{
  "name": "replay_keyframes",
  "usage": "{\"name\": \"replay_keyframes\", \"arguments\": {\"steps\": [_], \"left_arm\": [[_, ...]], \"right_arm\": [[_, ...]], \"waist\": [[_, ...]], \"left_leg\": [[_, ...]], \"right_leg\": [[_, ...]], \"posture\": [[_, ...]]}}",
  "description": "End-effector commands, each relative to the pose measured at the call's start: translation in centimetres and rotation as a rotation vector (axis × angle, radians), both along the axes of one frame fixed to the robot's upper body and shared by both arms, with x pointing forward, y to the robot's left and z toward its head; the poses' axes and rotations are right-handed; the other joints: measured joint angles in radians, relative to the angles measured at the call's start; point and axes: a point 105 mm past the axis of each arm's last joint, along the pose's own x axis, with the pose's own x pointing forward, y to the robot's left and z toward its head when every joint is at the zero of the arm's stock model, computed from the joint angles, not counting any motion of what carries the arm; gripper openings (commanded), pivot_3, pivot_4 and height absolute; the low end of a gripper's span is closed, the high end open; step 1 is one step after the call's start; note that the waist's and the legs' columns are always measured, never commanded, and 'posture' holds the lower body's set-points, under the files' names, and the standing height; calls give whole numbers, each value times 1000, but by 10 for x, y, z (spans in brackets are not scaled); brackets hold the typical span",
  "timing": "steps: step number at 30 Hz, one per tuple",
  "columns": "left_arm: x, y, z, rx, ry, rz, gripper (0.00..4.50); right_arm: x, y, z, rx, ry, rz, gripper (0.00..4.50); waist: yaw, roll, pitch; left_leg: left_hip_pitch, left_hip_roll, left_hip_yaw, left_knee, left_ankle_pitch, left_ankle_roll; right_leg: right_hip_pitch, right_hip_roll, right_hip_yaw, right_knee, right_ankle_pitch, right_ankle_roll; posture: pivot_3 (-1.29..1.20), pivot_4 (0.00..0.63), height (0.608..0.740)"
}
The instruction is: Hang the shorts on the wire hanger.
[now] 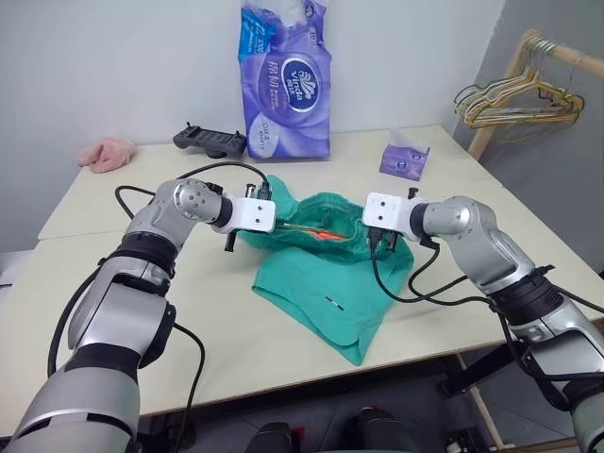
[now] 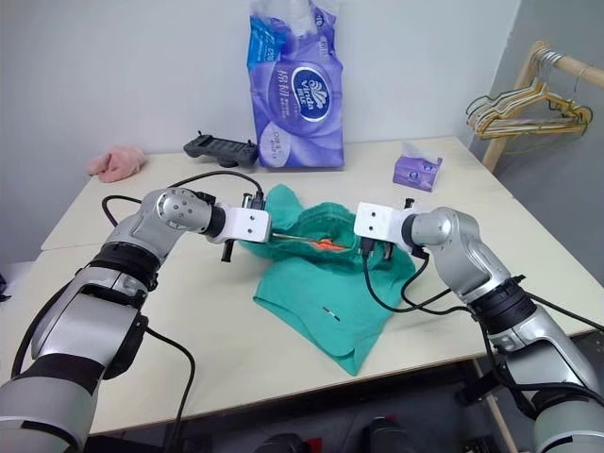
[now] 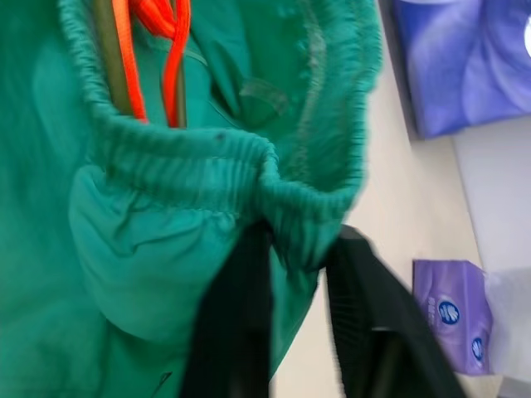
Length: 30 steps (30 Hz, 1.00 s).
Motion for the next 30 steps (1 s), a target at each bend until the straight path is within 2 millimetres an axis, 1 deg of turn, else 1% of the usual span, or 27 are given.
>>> {"name": "replay_keyframes", "arguments": {"steps": [1, 3, 4, 7, 8, 10, 14, 17, 19, 22, 27, 30], "left_arm": [[5, -5, 21, -40, -70, -16, 2], [5, -5, 21, -40, -72, -14, 2], [5, -5, 21, -40, -72, -14, 2], [6, -4, 20, -36, -73, -9, 2], [6, -4, 20, -36, -73, -9, 2], [6, -4, 20, -35, -73, -10, 2], [6, -6, 20, -36, -73, -13, 2], [7, -8, 21, -38, -75, -14, 2], [8, -9, 22, -41, -82, -13, 2], [8, -11, 22, -44, -81, -18, 2], [8, -9, 23, -43, -79, -15, 2], [8, -7, 23, -40, -80, -10, 2]], "right_arm": [[-5, 6, 22, 28, -53, 44, 2176], [-8, 6, 22, 36, -35, 52, 2929], [-10, 6, 22, 41, -29, 55, 3214], [-15, 4, 27, 45, -24, 65, 4290], [-16, 3, 28, 45, -22, 68, 4476], [-20, 3, 31, 53, -10, 71, 4476], [-34, -3, 38, 71, 37, 76, 4476], [-41, -23, 28, 21, 92, 43, 4476], [-35, -30, 17, -11, 97, 16, 4476], [-23, -30, 5, -20, 95, -16, 4476], [-1, -23, -11, -50, 72, -40, 4476], [5, -17, -17, -65, 61, -29, 4476]], "waist": [[0, 0, 0], [0, 0, 0], [0, 0, 0], [0, 0, 0], [0, 0, 0], [0, 0, 0], [1, 0, 0], [4, 0, 0], [3, -1, -1], [2, -1, -1], [-3, -1, -1], [-1, -1, -1]], "left_leg": [[0, 0, 0, 0, 0, 0], [0, 0, 0, 0, 0, 0], [0, 0, 0, 0, 0, 0], [0, 0, 0, 0, 0, 0], [0, 0, 0, 0, 0, 0], [0, 0, 0, 0, 0, 0], [0, 0, 0, 0, 0, 0], [0, 0, 0, 0, 0, 0], [0, 0, 0, 0, 0, 0], [1, 0, 0, 0, 0, 0], [1, 0, 1, 0, 0, 0], [1, 0, 1, 0, 0, 0]], "right_leg": [[0, 0, 0, 0, 0, 0], [0, 0, 0, 0, 0, 0], [0, 0, 0, 0, 0, 0], [0, 0, 0, 0, 0, 0], [0, 0, 0, 0, 0, 0], [0, 0, 0, 0, 0, 0], [0, 0, 0, 0, 0, 0], [0, 0, -1, 0, 0, 0], [1, 0, -1, -1, 0, 0], [1, 0, 0, 0, 0, 0], [0, 0, 0, 0, 0, 0], [0, 0, 0, 0, 0, 0]], "posture": [[-52, 0, 740], [-55, 0, 740], [-56, 0, 740], [-59, 0, 740], [-61, 0, 740], [-64, 0, 740], [-68, 0, 740], [-72, 0, 740], [-73, 0, 740], [-72, 5, 740], [-58, 11, 740], [-50, 13, 740]]}}
